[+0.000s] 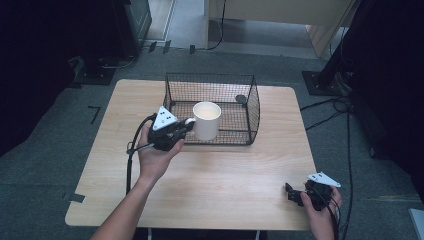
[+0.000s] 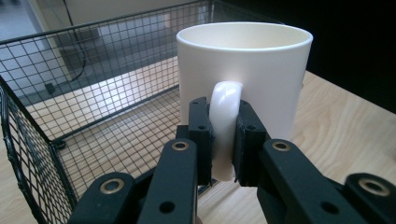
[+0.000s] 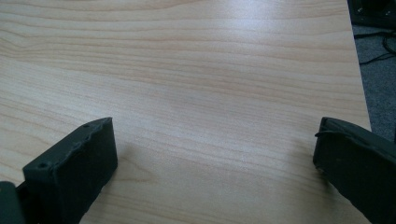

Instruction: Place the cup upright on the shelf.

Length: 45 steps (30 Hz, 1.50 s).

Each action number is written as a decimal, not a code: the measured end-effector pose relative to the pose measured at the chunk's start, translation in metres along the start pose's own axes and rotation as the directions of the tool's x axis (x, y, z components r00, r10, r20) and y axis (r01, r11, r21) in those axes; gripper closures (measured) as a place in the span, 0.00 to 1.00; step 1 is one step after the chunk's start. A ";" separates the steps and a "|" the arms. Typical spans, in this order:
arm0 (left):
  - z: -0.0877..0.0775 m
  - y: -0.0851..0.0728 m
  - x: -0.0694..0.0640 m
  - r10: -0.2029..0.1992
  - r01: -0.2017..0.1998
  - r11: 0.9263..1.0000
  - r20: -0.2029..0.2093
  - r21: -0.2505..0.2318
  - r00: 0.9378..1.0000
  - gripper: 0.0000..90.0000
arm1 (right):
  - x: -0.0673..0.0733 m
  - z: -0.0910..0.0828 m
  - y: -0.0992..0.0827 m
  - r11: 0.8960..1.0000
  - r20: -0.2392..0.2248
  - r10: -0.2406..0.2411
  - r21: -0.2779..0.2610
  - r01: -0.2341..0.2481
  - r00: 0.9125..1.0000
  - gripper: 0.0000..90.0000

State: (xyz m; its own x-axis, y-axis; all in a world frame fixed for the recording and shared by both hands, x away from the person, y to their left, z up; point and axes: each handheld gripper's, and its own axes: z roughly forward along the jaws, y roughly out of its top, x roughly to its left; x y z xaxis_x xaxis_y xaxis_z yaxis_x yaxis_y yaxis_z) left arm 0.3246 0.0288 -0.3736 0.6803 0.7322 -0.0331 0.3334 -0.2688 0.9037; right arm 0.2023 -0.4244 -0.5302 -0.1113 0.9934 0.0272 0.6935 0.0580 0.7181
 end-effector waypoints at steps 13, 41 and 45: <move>0.038 0.004 0.013 -0.016 0.016 1.000 -0.033 -0.007 0.999 0.91 | 0.000 0.000 0.000 1.000 0.001 -0.001 0.001 0.001 1.000 0.00; 0.107 0.004 0.030 -0.076 0.088 0.994 -0.158 0.069 0.984 0.91 | 0.000 0.000 0.000 1.000 0.000 -0.001 0.001 0.001 1.000 0.00; 0.111 0.006 0.035 -0.082 0.100 0.989 -0.162 0.106 0.983 0.91 | 0.000 0.000 0.000 1.000 0.000 -0.001 0.001 0.001 1.000 0.00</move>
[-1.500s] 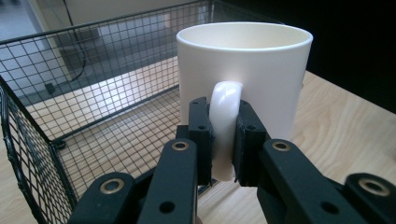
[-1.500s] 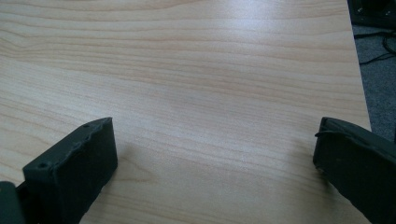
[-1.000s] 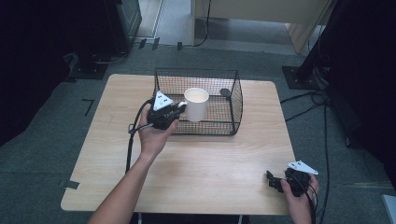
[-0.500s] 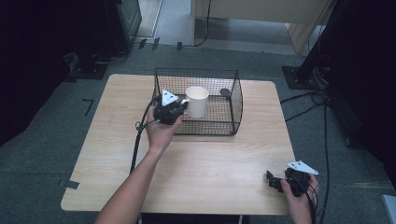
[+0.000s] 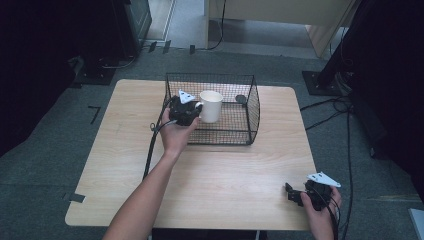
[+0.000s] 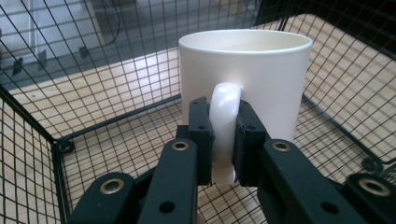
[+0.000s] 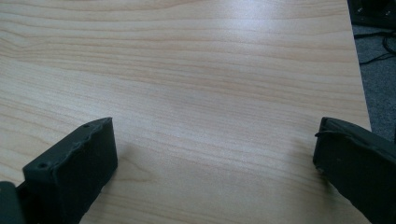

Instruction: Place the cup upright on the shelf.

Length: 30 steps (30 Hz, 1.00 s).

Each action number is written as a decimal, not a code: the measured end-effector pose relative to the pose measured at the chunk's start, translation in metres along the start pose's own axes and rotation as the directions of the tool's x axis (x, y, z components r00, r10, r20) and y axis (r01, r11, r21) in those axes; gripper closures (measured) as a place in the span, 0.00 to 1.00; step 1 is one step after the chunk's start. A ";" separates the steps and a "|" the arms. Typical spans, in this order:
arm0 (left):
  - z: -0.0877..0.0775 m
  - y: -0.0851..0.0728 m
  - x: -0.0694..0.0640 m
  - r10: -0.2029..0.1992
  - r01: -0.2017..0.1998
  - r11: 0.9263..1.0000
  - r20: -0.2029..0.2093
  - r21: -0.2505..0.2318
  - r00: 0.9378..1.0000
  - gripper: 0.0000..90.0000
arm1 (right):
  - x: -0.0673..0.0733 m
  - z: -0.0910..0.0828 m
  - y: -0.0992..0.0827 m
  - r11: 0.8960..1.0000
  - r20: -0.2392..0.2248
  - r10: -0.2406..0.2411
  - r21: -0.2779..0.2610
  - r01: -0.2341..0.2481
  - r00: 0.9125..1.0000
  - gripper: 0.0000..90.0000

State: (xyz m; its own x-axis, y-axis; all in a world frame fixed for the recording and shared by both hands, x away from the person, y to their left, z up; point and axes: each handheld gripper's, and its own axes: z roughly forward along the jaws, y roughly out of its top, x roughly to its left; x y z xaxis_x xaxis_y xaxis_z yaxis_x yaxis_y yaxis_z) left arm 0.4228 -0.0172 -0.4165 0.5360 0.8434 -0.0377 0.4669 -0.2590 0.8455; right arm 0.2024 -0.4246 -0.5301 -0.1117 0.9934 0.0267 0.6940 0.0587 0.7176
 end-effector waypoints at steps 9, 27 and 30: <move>0.014 0.000 0.004 -0.005 0.008 0.999 -0.043 0.047 0.999 0.91 | 0.000 0.000 0.000 1.000 0.000 0.000 0.000 0.000 1.000 0.00; 0.028 0.002 0.005 -0.005 0.009 0.991 -0.029 0.136 1.000 0.91 | 0.000 0.000 0.000 1.000 0.000 0.000 0.000 0.000 1.000 0.00; 0.029 0.003 0.008 -0.016 0.018 0.988 -0.019 0.156 1.000 0.91 | 0.000 0.000 0.000 1.000 0.000 0.000 0.000 0.000 1.000 0.00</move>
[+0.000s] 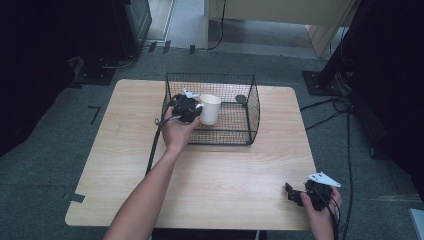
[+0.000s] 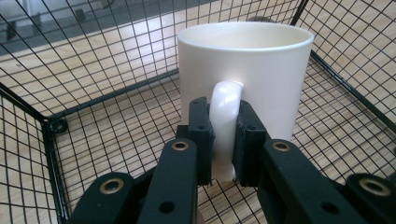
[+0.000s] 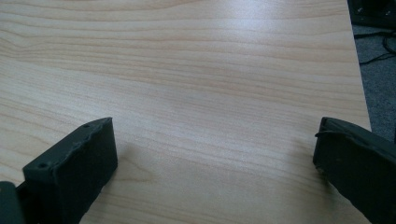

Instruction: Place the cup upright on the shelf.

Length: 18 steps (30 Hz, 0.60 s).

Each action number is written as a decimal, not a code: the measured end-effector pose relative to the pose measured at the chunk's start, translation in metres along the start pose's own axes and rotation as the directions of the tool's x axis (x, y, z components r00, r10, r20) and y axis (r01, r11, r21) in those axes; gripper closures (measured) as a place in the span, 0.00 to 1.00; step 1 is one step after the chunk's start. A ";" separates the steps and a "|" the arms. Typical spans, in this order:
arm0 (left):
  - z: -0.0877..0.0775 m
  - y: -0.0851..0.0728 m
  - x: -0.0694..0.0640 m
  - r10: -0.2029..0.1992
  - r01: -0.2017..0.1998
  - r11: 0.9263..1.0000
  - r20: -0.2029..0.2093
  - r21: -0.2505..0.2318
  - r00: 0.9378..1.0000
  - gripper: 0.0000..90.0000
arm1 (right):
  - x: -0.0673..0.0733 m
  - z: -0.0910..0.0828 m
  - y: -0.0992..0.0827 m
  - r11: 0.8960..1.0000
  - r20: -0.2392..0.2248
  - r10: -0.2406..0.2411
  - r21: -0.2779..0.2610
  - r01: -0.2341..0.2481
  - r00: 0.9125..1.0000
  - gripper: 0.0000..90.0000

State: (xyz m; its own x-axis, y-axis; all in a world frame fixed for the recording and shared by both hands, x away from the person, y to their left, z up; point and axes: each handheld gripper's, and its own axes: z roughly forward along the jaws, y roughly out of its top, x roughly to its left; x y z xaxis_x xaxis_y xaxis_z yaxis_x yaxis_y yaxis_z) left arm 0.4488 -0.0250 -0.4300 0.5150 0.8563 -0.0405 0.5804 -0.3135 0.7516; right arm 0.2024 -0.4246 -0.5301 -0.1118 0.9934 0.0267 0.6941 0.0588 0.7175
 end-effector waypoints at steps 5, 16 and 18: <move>0.002 0.001 0.002 -0.005 0.004 0.999 0.010 0.036 1.000 0.90 | 0.000 0.000 0.000 1.000 0.000 0.000 0.000 0.000 1.000 0.00; 0.002 0.003 0.000 0.006 -0.006 0.995 0.003 0.097 1.000 0.84 | 0.000 0.000 0.000 1.000 0.000 0.000 0.000 0.000 1.000 0.00; 0.001 0.003 -0.001 0.020 -0.019 0.994 -0.003 0.106 1.000 0.78 | 0.000 0.000 0.000 1.000 0.000 0.000 0.000 0.000 1.000 0.00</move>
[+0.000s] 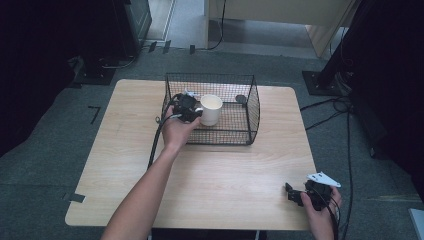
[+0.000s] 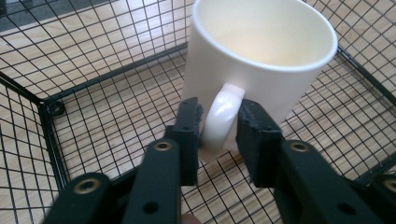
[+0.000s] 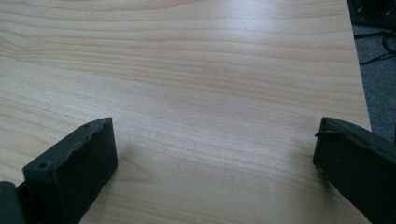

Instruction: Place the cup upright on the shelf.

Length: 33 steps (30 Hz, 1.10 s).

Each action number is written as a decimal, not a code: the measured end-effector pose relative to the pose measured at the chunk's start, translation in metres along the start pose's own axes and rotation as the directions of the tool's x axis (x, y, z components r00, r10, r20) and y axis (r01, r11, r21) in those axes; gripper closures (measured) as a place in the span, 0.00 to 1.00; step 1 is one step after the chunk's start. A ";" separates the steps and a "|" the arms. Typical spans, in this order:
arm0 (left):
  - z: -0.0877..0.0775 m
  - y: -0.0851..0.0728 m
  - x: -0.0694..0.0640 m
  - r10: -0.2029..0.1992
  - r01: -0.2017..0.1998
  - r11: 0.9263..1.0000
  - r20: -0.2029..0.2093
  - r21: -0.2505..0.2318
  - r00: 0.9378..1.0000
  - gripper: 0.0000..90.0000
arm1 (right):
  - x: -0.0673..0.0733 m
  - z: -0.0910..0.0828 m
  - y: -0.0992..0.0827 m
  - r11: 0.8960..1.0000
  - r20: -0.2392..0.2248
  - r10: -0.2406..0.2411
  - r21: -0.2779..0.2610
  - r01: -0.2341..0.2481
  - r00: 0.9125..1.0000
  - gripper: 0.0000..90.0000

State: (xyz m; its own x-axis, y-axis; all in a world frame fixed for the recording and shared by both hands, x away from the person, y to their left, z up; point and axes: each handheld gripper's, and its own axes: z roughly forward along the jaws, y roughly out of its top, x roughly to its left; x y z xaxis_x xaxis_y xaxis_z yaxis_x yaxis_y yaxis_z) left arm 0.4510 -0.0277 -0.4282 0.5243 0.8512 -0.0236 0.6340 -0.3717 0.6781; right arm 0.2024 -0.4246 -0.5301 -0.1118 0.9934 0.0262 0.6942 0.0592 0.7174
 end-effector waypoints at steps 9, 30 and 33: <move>-0.010 0.001 0.002 -0.013 0.014 1.000 0.013 -0.024 1.000 0.65 | 0.000 0.000 0.000 1.000 0.000 0.000 0.000 0.000 1.000 0.00; -0.055 -0.015 -0.007 0.028 0.011 0.982 0.203 -0.189 0.979 0.00 | 0.000 0.000 0.000 1.000 0.000 0.000 0.000 0.000 1.000 0.00; -0.063 -0.018 -0.008 0.026 0.016 0.979 0.203 -0.204 0.979 0.00 | 0.000 0.000 0.000 1.000 0.000 0.000 0.000 0.000 1.000 0.00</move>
State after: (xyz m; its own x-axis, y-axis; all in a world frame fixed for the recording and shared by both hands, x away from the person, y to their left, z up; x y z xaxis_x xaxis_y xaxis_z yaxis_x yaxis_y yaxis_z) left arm 0.3996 -0.0044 -0.3942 0.6453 0.7482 -0.1545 0.5132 -0.2747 0.8131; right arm 0.2024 -0.4246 -0.5301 -0.1117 0.9934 0.0259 0.6942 0.0594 0.7173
